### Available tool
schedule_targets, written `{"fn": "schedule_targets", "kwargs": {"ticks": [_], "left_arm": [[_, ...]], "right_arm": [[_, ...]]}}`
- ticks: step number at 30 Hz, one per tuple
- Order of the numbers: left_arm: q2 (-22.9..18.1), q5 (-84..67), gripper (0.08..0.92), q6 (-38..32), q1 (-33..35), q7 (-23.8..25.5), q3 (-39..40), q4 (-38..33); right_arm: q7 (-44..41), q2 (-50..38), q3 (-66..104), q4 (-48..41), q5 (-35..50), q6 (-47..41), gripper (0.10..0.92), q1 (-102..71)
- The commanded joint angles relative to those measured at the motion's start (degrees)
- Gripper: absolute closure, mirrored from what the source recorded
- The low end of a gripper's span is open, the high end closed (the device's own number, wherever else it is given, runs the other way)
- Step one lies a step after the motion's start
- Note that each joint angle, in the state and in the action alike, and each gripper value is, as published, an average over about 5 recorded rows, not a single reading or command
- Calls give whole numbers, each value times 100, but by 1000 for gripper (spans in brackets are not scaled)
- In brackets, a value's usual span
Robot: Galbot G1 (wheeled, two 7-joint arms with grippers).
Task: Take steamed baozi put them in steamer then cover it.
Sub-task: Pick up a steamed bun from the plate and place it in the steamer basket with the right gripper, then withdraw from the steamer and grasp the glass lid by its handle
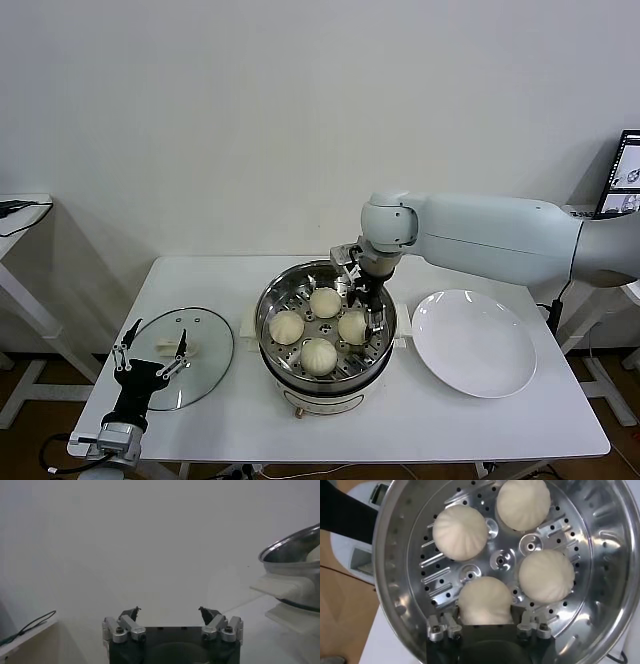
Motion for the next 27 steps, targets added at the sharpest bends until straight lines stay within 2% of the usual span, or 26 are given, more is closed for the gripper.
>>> {"fn": "schedule_targets", "kwargs": {"ticks": [1,9,15,20,27], "left_arm": [[1,9,177,16,17,-10,8,-45],[-27,39,177,12,40,-40,44,-64],[-36,-42,177,96,38,-94,52,-180],[0,-286,177,297,15,-123,13,-305],[145,-553,177,834,21,-40,2,-582]], "right_arm": [[-200,-399,252,126,116,102,204,345],[-578,-1447,714,385,392,314,203,869],[-354,-2512,2549,639,408,329,203,-394],[432,-3366,5325,883,524,676,203,-2716],[2563,-4106,8518,1357,1093,1891,203,-6316]]}}
